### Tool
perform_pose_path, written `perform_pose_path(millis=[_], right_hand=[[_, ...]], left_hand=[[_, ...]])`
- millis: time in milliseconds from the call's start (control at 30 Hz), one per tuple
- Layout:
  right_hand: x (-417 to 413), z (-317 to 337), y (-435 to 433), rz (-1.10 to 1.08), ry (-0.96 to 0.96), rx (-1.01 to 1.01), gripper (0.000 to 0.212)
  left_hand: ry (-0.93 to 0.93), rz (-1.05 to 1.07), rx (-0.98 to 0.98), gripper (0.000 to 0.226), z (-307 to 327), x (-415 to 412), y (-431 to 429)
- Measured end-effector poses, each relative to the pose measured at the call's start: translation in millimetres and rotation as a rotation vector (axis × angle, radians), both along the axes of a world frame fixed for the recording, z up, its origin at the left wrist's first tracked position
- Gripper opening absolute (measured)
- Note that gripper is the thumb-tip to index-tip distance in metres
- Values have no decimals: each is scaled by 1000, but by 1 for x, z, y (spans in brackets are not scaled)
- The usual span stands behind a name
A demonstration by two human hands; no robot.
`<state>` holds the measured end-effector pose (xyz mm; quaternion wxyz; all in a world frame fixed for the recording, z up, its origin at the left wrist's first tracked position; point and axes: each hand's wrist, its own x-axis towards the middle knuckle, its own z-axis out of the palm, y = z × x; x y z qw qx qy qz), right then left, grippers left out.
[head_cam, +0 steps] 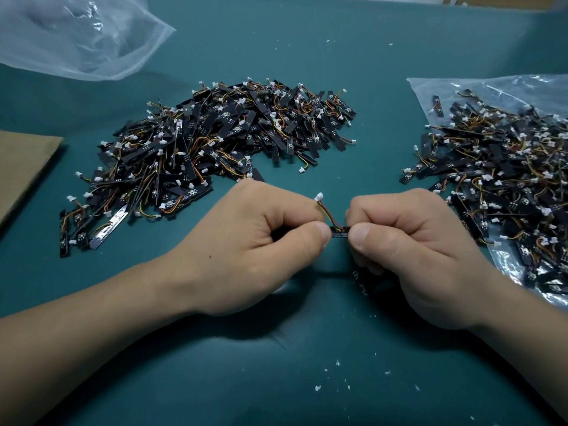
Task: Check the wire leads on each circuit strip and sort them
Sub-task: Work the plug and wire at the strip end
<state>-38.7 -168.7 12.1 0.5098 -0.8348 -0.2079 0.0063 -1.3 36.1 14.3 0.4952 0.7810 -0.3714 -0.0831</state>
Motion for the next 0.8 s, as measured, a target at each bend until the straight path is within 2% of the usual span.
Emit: perform_pose_path(millis=[800], right_hand=[[0, 1, 2, 9, 21, -11, 30]], left_hand=[[-10, 34, -8, 35, -2, -1, 0]])
